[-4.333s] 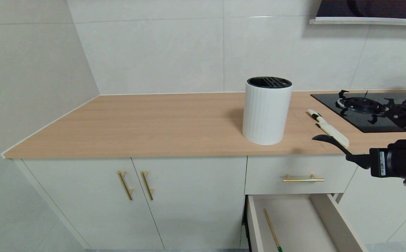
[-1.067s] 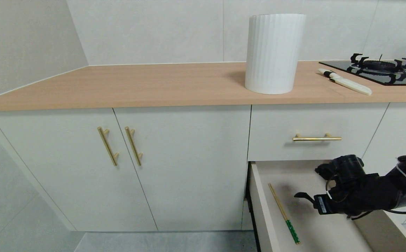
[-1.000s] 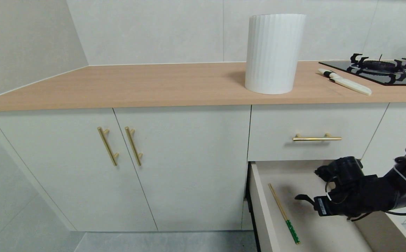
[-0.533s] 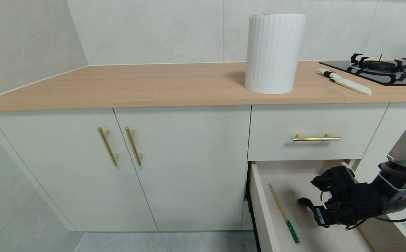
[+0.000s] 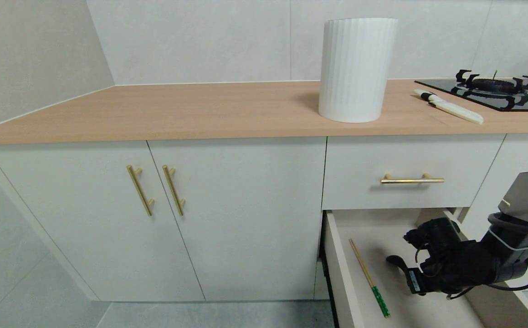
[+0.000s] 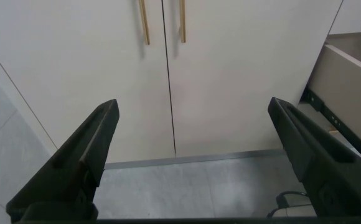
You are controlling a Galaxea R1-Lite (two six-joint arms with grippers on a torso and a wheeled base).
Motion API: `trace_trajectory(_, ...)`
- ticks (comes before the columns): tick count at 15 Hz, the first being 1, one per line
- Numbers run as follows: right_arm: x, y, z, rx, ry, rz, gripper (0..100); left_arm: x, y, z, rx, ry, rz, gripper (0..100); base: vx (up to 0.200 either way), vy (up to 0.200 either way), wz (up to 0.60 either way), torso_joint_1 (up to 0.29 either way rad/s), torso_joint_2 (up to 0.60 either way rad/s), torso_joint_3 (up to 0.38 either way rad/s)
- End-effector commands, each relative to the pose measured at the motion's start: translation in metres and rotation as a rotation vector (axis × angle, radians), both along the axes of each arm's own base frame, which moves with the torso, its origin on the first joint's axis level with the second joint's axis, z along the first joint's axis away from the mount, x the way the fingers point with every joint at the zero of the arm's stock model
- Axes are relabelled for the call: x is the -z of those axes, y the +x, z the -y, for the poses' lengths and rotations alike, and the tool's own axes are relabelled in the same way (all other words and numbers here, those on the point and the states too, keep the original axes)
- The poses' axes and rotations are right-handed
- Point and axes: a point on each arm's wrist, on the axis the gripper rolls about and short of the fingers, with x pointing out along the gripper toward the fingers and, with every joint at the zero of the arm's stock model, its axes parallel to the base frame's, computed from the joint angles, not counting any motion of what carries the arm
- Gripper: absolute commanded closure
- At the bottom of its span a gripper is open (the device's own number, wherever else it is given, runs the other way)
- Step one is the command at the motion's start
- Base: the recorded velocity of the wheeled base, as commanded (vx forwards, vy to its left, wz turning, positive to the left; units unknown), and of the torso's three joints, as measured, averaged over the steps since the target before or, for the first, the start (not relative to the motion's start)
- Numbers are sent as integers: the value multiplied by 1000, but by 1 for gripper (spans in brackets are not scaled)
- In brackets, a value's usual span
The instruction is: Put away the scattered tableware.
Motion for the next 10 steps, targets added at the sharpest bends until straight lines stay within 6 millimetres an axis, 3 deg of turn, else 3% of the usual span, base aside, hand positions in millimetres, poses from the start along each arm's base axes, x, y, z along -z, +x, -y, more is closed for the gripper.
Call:
trace_trajectory(1, -1, 0, 0, 0, 0, 2, 0, 0, 0, 0, 0, 0, -2, 0, 0, 0, 0, 0, 0, 0)
trace_trajectory(7, -6, 0, 0, 3, 4, 17, 0, 0, 0, 0, 0, 0, -2, 0, 0, 0, 0, 0, 0, 0)
trace_trajectory(10, -25, -5, 0, 3, 16, 66, 0, 0, 0, 0, 0, 0, -2, 0, 0, 0, 0, 0, 0, 0)
